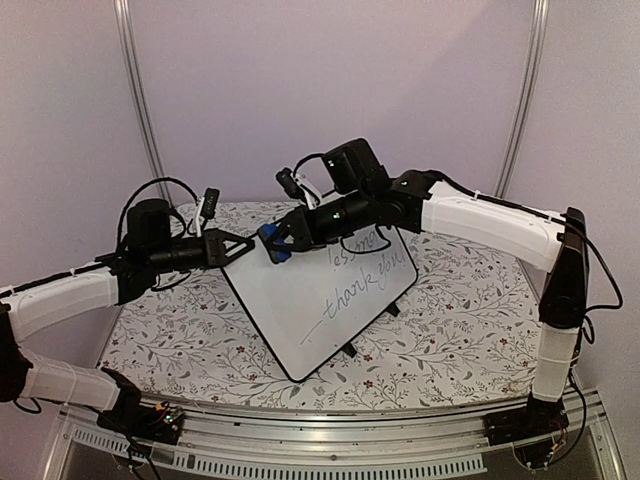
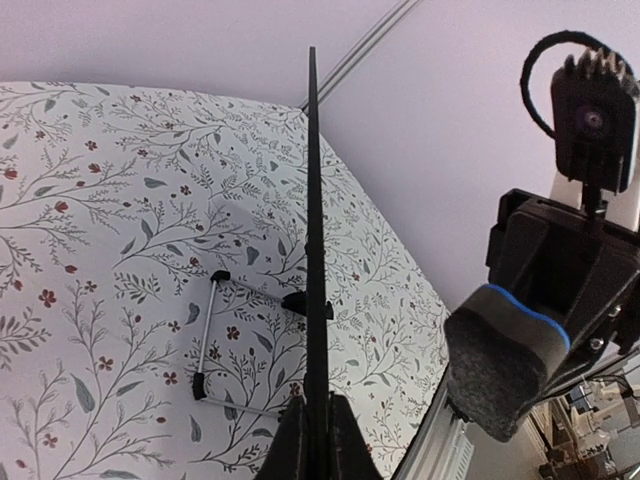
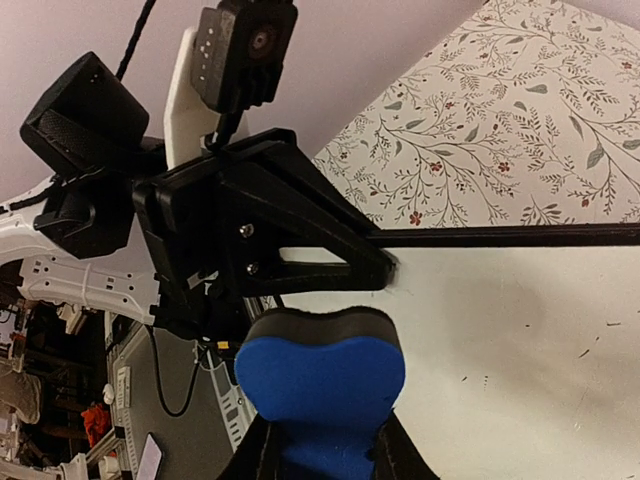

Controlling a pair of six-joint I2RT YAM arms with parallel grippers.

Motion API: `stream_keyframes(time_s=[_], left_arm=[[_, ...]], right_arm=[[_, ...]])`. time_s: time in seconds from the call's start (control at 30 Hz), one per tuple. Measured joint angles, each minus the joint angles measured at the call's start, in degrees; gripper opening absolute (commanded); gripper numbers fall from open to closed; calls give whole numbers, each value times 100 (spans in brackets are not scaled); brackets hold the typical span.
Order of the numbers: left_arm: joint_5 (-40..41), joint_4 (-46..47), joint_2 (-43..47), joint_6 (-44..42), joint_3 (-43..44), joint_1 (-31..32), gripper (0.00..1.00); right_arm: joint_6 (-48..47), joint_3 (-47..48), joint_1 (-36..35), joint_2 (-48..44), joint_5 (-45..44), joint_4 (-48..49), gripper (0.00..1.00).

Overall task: Erase the whiteboard
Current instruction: Erase the whiteboard on the whiteboard stand.

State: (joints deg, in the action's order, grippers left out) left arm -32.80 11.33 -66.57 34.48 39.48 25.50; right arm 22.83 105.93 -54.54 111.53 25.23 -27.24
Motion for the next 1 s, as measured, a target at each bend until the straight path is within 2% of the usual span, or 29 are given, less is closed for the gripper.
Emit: stream_keyframes(time_s=[0.3, 0.53, 0.77, 1.0], left_arm=[[-157, 46, -9, 70, -9, -129, 0], [-175, 81, 4, 72, -9, -129, 0], [-168, 46, 50, 59, -9, -129, 0], [-81, -94, 188, -85, -9, -52, 0]], right_arm=[[293, 293, 61, 177, 562, 192, 0], [396, -505, 61, -79, 492, 498, 0], [166, -1139, 68, -485, -92, 507, 0], [-282, -1860, 70, -986, -1388, 461, 0]])
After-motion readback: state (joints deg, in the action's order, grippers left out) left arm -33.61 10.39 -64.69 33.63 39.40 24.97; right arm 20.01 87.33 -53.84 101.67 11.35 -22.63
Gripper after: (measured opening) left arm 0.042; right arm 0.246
